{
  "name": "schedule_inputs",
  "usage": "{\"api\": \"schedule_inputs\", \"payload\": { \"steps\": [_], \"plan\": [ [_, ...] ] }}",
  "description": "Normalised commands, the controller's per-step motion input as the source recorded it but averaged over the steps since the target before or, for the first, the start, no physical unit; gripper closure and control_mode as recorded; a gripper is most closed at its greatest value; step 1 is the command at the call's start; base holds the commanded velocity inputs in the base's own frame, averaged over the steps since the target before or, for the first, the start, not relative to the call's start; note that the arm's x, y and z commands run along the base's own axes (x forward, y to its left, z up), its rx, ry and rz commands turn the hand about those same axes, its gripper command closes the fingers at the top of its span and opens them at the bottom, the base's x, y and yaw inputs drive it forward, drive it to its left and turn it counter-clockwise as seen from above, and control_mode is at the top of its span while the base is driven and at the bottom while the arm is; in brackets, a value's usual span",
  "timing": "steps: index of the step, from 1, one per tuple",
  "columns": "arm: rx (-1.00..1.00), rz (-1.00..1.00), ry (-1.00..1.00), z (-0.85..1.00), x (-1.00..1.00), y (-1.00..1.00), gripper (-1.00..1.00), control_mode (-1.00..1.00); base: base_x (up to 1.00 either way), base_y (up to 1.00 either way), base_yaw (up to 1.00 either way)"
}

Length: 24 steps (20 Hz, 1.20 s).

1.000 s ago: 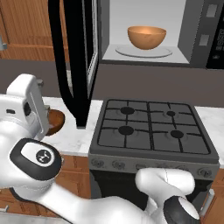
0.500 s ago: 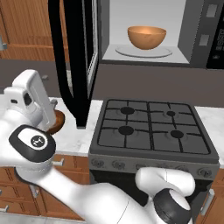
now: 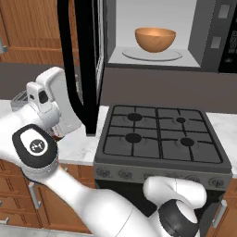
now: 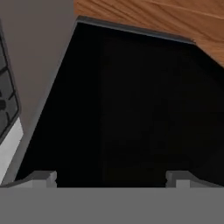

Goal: Place the bowl containing the carrot and mushroom in the microwave. Close the microwave door and press the start button to microwave the meal.

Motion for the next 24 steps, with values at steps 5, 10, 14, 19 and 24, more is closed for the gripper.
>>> {"api": "schedule_inputs", "payload": {
  "steps": [5,10,14,19,24],
  "plan": [
    [0.00,-0.35,-0.02,0.09,-0.32,-0.99,-1.00,-1.00,0.00,0.00,0.00],
    [0.03,-0.32,-0.06,0.00,-0.40,-1.00,-1.00,-1.00,0.00,0.00,0.00],
    [0.07,-0.27,-0.10,0.00,-0.43,-1.00,-1.00,-1.00,0.00,0.00,0.00],
    [0.11,-0.20,-0.08,0.18,-0.25,-1.00,-1.00,-1.00,0.00,0.00,0.00],
    [0.14,-0.11,-0.05,0.66,-0.11,-1.00,-1.00,-1.00,0.00,0.00,0.00]
  ]
}}
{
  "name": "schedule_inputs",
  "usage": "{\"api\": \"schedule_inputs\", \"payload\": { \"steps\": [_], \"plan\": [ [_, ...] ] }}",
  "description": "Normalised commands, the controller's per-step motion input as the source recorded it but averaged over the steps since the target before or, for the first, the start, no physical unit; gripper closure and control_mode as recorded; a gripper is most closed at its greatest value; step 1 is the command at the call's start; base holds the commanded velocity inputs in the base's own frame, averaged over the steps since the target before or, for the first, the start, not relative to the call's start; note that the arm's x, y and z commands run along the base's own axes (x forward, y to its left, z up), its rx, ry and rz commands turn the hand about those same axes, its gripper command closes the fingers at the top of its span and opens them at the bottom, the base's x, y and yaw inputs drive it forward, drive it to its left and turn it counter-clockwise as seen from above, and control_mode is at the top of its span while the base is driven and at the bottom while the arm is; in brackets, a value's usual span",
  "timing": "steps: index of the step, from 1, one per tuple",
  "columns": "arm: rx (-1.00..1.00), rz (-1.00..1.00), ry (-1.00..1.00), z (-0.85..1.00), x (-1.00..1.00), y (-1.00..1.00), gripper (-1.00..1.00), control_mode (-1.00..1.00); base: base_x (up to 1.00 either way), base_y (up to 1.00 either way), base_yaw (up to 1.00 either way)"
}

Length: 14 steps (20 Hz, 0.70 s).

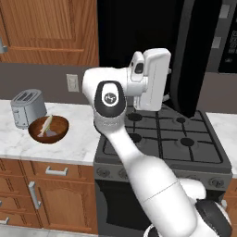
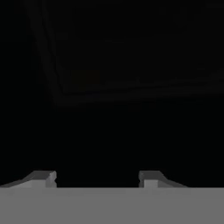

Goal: Place the bowl containing the carrot and mushroom in the microwave. Close the microwave door and press the start button to microwave the meal.

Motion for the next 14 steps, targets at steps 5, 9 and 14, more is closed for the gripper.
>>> {"api": "schedule_inputs", "payload": {
  "steps": [5,9,14],
  "plan": [
    [0.14,-0.02,-0.01,0.29,-0.06,-1.00,-1.00,-1.00,0.00,0.00,0.00],
    [0.14,0.04,0.00,0.00,0.00,-1.00,-1.00,-1.00,0.00,0.00,0.00],
    [0.17,0.20,0.00,0.00,0.10,-0.95,-1.00,-1.00,0.00,0.00,0.00]
  ]
}}
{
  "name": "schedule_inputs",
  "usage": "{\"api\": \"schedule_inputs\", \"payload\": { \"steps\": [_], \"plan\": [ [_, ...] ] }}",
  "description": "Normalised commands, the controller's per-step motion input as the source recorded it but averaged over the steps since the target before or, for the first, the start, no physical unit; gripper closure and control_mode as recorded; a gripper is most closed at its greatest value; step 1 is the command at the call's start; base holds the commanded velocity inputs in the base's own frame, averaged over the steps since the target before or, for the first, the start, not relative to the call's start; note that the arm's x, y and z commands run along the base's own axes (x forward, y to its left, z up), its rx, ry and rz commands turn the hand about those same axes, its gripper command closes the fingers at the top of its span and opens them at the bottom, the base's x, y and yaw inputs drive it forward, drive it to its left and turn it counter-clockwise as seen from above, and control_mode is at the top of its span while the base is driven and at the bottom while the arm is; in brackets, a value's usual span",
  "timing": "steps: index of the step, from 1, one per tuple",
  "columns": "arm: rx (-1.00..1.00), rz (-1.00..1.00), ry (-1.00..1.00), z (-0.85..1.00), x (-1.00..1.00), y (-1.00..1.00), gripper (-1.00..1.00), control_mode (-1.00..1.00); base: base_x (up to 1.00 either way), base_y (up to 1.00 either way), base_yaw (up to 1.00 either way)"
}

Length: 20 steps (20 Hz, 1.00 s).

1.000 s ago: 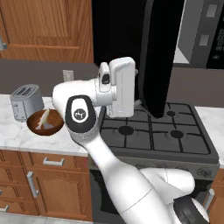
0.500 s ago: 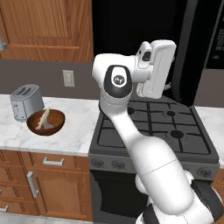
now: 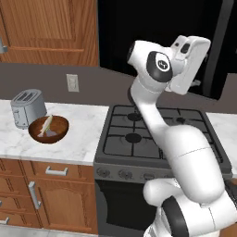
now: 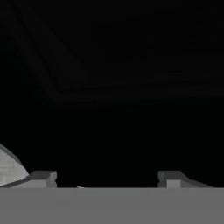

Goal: Place the bowl containing the carrot and mushroom in the microwave. Close the microwave door and press the start button to microwave the meal.

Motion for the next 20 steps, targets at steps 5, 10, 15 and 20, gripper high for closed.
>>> {"api": "schedule_inputs", "payload": {
  "steps": [5,10,15,20],
  "plan": [
    [0.17,0.42,0.00,-0.01,0.10,-0.68,-1.00,-1.00,0.00,0.00,0.00],
    [0.13,0.56,-0.05,-0.20,0.28,-0.44,-1.00,-1.00,0.00,0.00,0.00],
    [0.12,0.65,-0.12,-0.34,0.46,-0.31,-1.00,-1.00,0.00,0.00,0.00],
    [0.09,0.65,-0.14,-0.29,0.53,-0.23,-1.00,-1.00,0.00,0.00,0.00]
  ]
}}
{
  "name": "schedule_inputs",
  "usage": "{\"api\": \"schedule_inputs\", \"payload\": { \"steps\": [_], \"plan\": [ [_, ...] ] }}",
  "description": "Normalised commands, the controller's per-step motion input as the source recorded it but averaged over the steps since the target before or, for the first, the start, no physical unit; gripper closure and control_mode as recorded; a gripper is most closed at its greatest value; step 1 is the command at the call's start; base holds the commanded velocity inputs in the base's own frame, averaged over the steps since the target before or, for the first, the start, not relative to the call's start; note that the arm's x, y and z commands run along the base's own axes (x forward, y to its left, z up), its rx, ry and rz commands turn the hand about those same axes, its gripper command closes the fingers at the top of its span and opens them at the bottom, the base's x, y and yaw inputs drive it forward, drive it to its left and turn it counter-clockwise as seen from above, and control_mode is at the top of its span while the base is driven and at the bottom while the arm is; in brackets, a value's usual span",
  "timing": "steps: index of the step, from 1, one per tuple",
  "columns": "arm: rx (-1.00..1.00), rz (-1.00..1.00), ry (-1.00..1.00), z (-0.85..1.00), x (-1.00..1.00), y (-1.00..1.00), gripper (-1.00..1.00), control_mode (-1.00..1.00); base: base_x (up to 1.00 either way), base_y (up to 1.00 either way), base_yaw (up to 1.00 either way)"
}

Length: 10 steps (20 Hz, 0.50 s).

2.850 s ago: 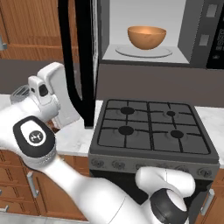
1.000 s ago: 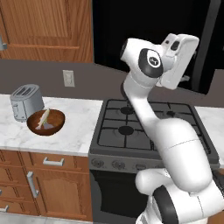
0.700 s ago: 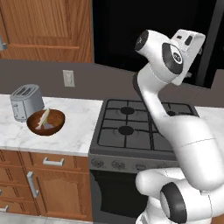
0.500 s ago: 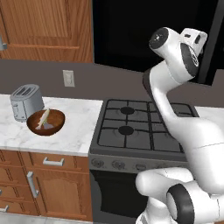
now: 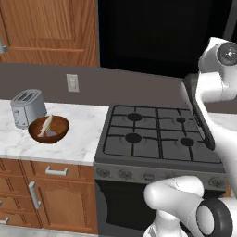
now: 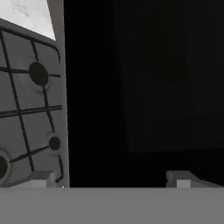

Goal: Place the bowl containing the carrot and mushroom in the microwave. Close the microwave door and press the start button to microwave the meal.

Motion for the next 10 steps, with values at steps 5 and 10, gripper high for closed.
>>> {"api": "schedule_inputs", "payload": {
  "steps": [5,10],
  "plan": [
    [0.00,0.38,-0.13,0.00,0.63,-0.02,-1.00,-1.00,0.00,0.00,0.00],
    [-0.01,0.12,-0.02,0.30,0.65,0.01,-1.00,-1.00,0.00,0.00,0.00]
  ]
}}
